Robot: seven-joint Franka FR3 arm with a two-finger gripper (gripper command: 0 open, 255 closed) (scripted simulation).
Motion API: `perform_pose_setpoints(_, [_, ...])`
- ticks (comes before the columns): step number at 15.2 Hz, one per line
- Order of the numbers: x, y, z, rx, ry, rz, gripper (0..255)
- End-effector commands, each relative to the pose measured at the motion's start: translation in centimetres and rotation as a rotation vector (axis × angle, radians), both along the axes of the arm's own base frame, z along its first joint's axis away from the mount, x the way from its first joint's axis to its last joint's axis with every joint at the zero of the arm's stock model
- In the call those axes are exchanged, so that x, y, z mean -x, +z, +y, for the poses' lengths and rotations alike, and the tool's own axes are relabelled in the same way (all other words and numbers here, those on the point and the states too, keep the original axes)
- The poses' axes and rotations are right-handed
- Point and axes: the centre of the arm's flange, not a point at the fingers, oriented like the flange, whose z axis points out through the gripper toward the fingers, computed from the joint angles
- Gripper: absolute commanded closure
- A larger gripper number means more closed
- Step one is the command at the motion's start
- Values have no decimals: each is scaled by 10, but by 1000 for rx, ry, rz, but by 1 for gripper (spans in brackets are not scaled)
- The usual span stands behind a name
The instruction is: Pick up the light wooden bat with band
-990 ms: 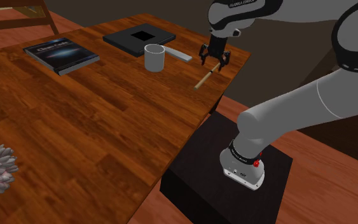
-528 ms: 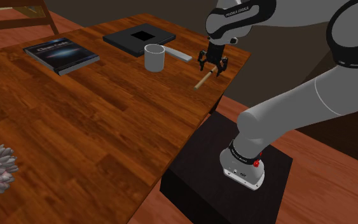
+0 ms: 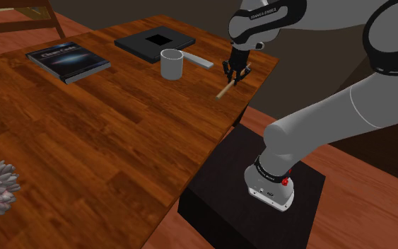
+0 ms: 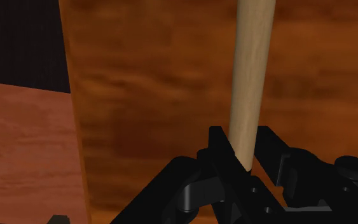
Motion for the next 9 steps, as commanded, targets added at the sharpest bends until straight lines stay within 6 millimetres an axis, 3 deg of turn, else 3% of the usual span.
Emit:
perform_pose_setpoints(1, [0, 0, 0, 0, 0, 0, 255])
perform_pose_setpoints(9, [0, 37, 0, 0, 0, 0, 255])
